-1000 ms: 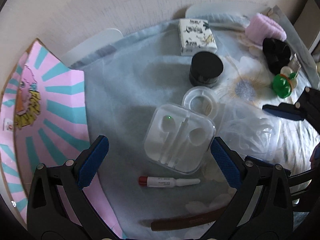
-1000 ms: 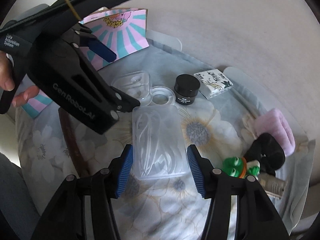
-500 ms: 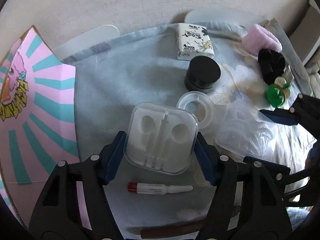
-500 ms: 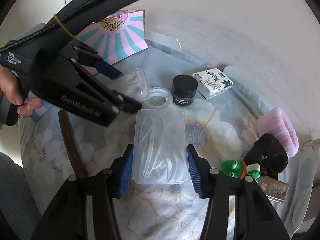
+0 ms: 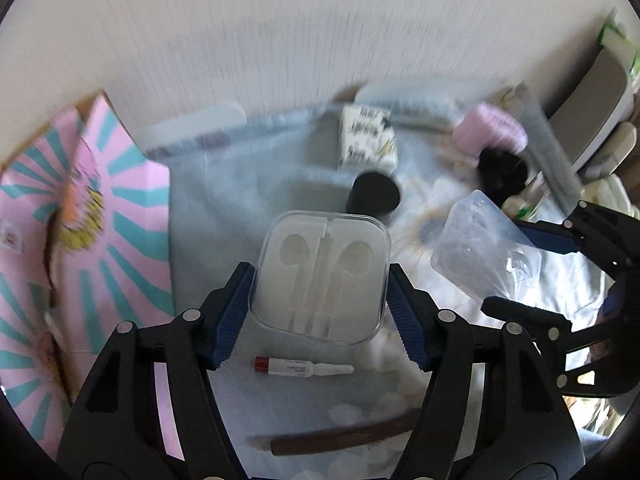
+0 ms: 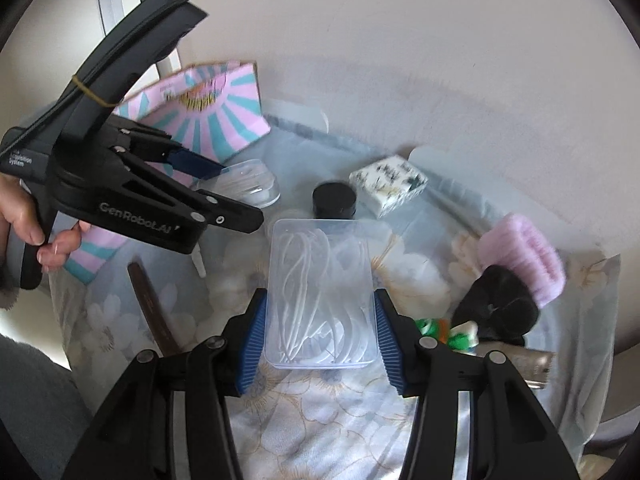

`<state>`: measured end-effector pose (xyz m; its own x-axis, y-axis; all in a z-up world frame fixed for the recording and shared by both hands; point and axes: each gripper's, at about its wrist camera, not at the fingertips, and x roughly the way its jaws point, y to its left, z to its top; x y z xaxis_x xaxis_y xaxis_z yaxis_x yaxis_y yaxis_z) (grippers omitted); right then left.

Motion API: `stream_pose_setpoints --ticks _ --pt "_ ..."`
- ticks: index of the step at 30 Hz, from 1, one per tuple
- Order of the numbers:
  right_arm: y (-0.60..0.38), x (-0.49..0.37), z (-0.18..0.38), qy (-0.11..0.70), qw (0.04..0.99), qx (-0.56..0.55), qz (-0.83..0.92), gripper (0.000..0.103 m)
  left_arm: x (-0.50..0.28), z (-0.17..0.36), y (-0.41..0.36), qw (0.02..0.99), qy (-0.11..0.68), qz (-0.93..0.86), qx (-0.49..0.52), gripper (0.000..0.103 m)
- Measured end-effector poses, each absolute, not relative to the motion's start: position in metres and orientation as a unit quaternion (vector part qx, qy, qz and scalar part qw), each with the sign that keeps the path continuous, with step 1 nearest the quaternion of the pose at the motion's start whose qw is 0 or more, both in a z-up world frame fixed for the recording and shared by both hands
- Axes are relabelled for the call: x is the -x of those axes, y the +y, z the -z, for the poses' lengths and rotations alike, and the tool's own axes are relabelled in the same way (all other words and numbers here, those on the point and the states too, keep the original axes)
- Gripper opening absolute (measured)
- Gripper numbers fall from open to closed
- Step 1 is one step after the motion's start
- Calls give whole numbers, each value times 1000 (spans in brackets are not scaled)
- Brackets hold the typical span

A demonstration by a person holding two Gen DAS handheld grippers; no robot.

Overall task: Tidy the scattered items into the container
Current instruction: 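Grasp the clear earphone case with the left tool while the right grasps the plastic bag, then carry the earphone case and cable box into the striped box and open both tools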

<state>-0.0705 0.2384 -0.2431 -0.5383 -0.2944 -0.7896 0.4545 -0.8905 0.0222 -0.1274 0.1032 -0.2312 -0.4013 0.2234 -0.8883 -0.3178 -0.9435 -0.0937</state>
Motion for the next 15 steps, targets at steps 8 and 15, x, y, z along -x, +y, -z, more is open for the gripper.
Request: stream_pose_setpoints --ticks 8,15 --pt "234 70 176 86 225 -379 893 47 122 163 64 135 10 -873 469 64" --pt "188 69 134 116 279 -331 894 47 89 116 -4 62 -6 -902 428 64"
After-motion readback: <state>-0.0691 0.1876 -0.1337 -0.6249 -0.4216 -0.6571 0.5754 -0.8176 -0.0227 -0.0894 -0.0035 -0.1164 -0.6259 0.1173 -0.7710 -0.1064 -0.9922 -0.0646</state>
